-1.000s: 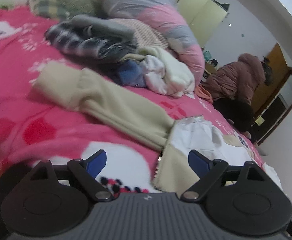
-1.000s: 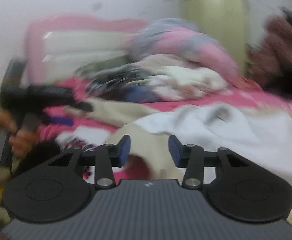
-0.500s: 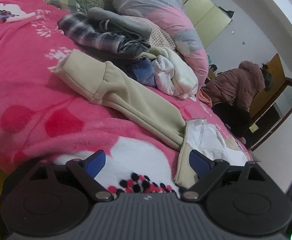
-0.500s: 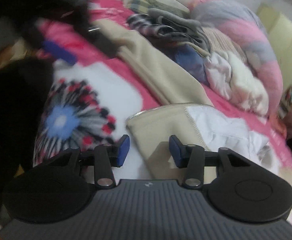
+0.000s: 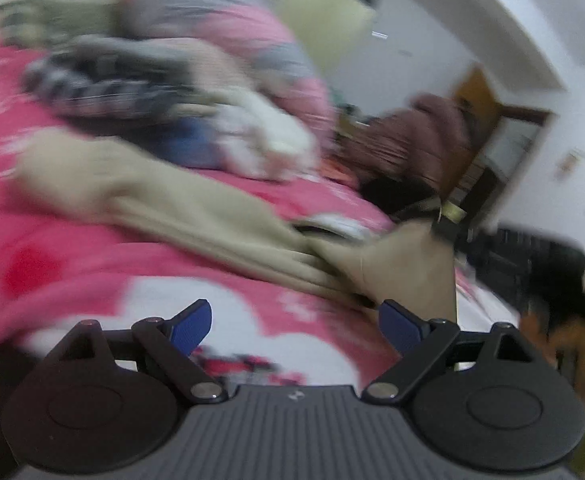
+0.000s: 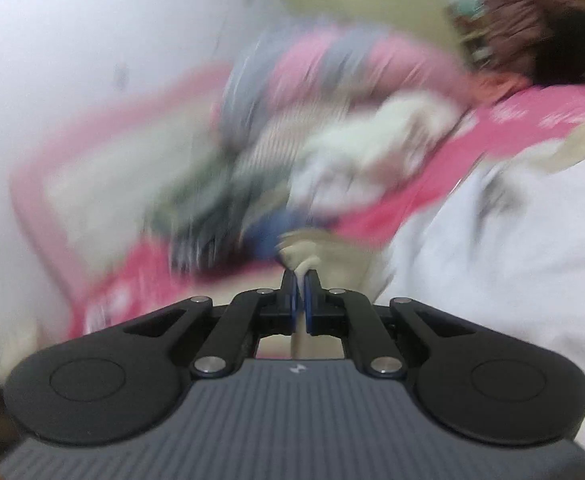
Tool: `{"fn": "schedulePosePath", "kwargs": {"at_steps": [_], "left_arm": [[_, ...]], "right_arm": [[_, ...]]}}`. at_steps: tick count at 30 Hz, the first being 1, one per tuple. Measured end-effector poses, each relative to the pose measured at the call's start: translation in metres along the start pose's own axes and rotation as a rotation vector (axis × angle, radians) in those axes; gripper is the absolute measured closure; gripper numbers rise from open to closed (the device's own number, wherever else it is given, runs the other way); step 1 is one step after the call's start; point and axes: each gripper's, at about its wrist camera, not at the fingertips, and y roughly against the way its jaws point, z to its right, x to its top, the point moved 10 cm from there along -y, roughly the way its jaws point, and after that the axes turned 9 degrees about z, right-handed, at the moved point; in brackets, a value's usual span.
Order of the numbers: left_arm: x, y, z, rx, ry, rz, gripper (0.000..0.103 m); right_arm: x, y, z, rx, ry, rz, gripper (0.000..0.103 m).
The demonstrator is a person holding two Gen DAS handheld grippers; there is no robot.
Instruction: Fold clothes
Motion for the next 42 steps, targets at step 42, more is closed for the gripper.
{"fn": "schedulePosePath", "kwargs": {"at_steps": [42], "left_arm": [[-0.127, -0.082, 0.160, -0.019, -0.627, -0.277, 0.034]], "right_arm": [[0.030, 0.143, 0.168, -0.231, -0.325, 0.148, 0.102]]}}
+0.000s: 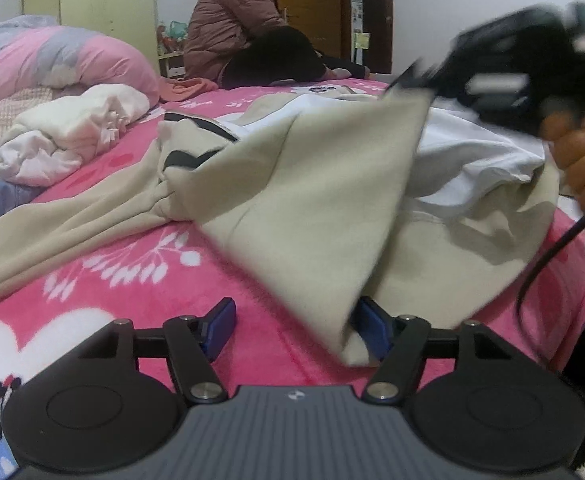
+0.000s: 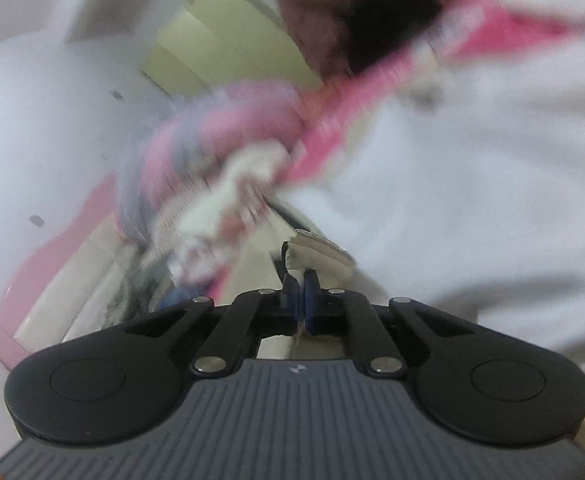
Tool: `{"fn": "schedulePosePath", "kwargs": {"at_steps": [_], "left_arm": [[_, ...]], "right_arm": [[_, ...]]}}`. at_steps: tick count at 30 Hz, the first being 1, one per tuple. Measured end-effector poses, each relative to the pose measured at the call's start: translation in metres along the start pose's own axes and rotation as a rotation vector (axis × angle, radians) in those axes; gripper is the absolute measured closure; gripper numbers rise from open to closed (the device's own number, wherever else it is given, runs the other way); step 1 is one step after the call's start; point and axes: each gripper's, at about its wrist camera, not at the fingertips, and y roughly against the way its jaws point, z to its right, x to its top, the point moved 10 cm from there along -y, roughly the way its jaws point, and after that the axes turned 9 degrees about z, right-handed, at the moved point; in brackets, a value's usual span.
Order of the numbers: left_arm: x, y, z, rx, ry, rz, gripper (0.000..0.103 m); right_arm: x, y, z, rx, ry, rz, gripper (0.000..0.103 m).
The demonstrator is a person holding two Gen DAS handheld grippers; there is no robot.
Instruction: Fold clothes
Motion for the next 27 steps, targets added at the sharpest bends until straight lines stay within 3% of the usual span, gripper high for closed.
{"fn": "schedulePosePath", "kwargs": {"at_steps": [4, 6, 9, 11, 17, 20, 27], "left_arm": [[-0.002, 0.003, 0.000, 0.013, 0.018, 0.020, 0.036], [-0.001, 0.005, 0.002, 0.014, 0.016, 0.032, 0.044], [0.001, 0.010, 0.005, 0.015, 0.009, 0.051, 0.069], [0.002, 0.015, 0.009, 0.018, 0.000, 0.067, 0.094], [0.020, 0.064, 0.010, 0.060, -0.050, 0.188, 0.098], [0.018, 0.093, 0.009, 0.062, -0.098, 0.201, 0.098], [-0.024, 0.114, 0.007, 0.061, -0.116, 0.078, 0.099]], "right_arm": [[0.015, 0.043, 0.006, -0.056, 0.015, 0.114, 0.102], [0.003, 0.051, 0.024, -0.106, -0.033, 0.082, 0.102], [-0.013, 0.061, 0.043, -0.157, -0.089, 0.054, 0.102], [-0.018, 0.062, 0.042, -0.155, -0.097, 0.057, 0.102], [-0.016, 0.064, 0.016, -0.104, -0.028, 0.053, 0.102], [-0.025, 0.073, 0.006, -0.084, 0.004, 0.022, 0.102], [-0.079, 0.092, 0.002, -0.096, 0.059, -0.109, 0.102]]}}
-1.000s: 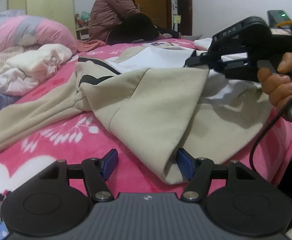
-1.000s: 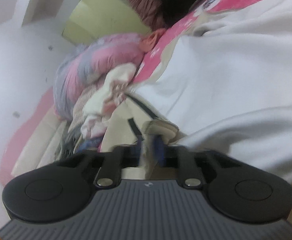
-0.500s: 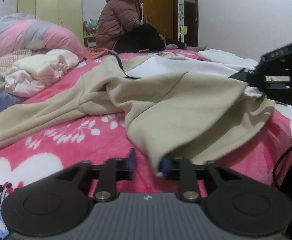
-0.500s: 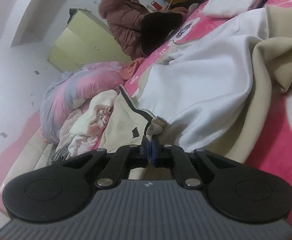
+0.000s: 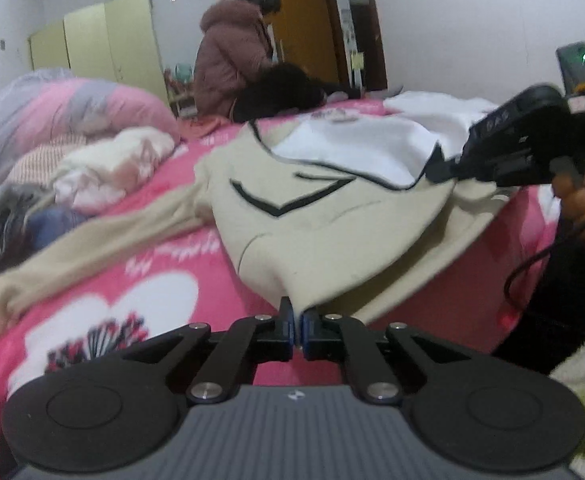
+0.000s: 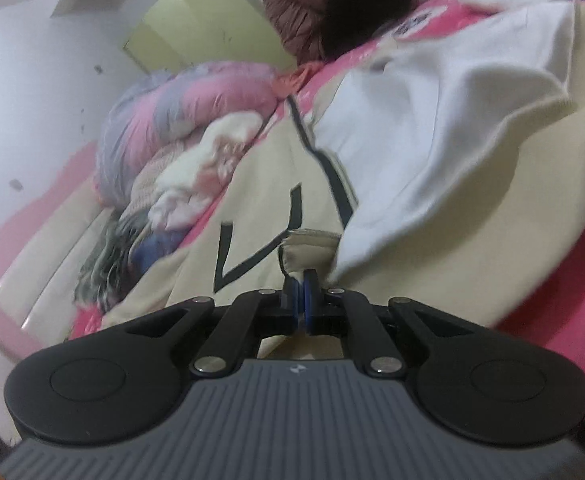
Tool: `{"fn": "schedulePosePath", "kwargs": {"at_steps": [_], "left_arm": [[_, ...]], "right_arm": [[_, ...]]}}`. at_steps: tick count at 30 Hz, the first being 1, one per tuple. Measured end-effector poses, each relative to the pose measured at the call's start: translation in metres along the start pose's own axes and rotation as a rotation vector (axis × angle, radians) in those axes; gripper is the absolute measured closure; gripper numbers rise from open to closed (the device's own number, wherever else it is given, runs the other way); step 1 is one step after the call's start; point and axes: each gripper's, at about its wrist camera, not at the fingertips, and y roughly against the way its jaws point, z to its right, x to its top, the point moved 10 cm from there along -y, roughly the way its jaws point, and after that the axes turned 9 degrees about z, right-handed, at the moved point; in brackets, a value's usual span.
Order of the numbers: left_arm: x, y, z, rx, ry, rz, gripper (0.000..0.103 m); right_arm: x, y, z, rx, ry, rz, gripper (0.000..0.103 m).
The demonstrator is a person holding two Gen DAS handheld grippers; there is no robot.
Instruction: Fold clothes
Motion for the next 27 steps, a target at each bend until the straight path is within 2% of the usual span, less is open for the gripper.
{"fn": "schedulePosePath", "kwargs": {"at_steps": [3, 6, 11, 13, 15, 16, 18, 22, 26, 27], "left_arm": [[-0.003, 0.001, -0.005, 0.010, 0.020, -0.004, 0.099], [-0.011, -0.003, -0.008, -0.011, 0.066, -0.035, 0.099], [-0.010, 0.003, -0.010, -0.035, 0.068, -0.013, 0.099], [-0.017, -0.001, -0.007, -0.061, 0.061, -0.035, 0.099], [-0.025, -0.005, -0.003, -0.099, 0.046, -0.069, 0.099], [-0.027, -0.005, -0.003, -0.113, 0.045, -0.077, 0.098], [-0.029, -0.004, -0.006, -0.145, 0.069, -0.089, 0.089], [-0.037, -0.001, -0.029, -0.237, 0.264, -0.119, 0.055], [-0.042, -0.007, -0.056, -0.313, 0.555, -0.144, 0.043], [-0.043, -0.011, -0.062, -0.333, 0.631, -0.152, 0.042]], "right_arm": [[-0.009, 0.007, -0.005, 0.007, 0.031, -0.016, 0.102], [-0.016, 0.012, -0.009, 0.009, 0.062, -0.034, 0.102], [-0.020, 0.032, -0.010, 0.033, -0.010, -0.026, 0.102], [-0.026, 0.037, -0.005, 0.027, -0.030, -0.035, 0.102], [-0.038, 0.036, 0.007, -0.018, -0.051, -0.067, 0.102], [-0.043, 0.036, 0.012, -0.038, -0.058, -0.080, 0.102], [-0.040, 0.039, 0.011, -0.044, -0.042, -0.058, 0.102], [-0.030, 0.044, 0.010, -0.064, 0.010, -0.011, 0.102], [-0.026, 0.049, 0.018, -0.081, -0.009, -0.001, 0.102], [-0.029, 0.050, 0.021, -0.089, -0.013, -0.005, 0.102]]}}
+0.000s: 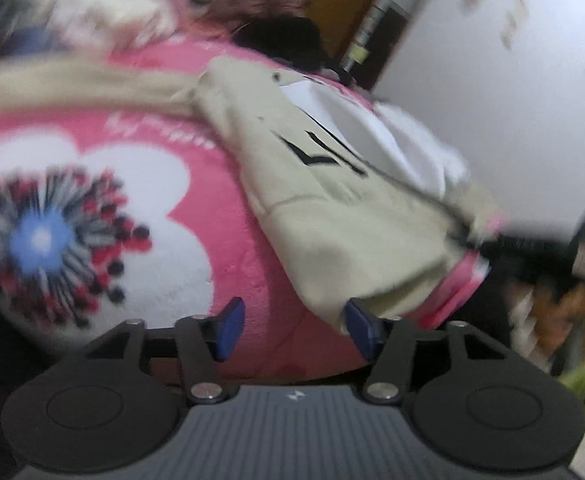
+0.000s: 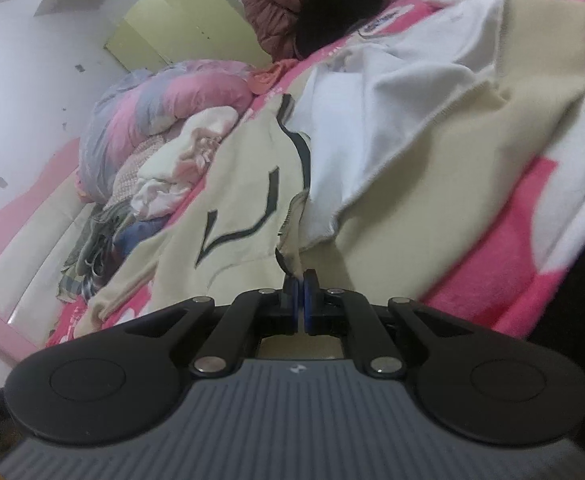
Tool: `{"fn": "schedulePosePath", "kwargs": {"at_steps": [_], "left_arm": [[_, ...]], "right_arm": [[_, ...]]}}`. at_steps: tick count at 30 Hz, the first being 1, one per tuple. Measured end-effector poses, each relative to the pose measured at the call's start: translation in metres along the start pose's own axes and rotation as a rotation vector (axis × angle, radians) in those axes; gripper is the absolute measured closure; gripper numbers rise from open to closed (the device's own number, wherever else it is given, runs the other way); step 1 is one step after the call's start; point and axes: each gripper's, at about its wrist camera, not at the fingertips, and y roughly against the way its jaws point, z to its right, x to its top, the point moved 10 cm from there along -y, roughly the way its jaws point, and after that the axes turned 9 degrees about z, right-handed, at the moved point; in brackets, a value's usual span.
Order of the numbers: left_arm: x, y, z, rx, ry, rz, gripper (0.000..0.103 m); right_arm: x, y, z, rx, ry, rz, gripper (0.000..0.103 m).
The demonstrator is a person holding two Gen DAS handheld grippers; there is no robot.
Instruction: Fold clothes
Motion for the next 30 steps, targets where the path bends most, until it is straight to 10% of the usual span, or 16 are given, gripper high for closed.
{"fn": "schedulePosePath", "kwargs": {"at_steps": [7, 13, 17, 20, 30], "left_arm": [[0.016, -0.034, -0.021, -0.103, 0.308, -0.015, 0.041], [0.008, -0.056, -0.015, -0.047, 0.270, -0.059, 0.046], [0.004, -0.061, -0.018, -0.007, 0.286, -0.062, 0.087], [0.003, -0.060, -0.018, 0.003, 0.311, -0.061, 0.097], [-0.004, -0.034, -0.008, 0.042, 0.348, -0.115, 0.099]], "right_arm": [[-0.005, 0.003, 0.011, -0.036, -0.009, -0.007, 0.102], [-0.007, 0.003, 0.013, -0.047, -0.004, -0.015, 0.102], [-0.008, 0.002, 0.015, -0.054, -0.001, -0.020, 0.102], [-0.007, 0.003, 0.016, -0.053, 0.002, -0.022, 0.102], [-0.007, 0.006, 0.020, -0.050, -0.007, -0.024, 0.102]]}}
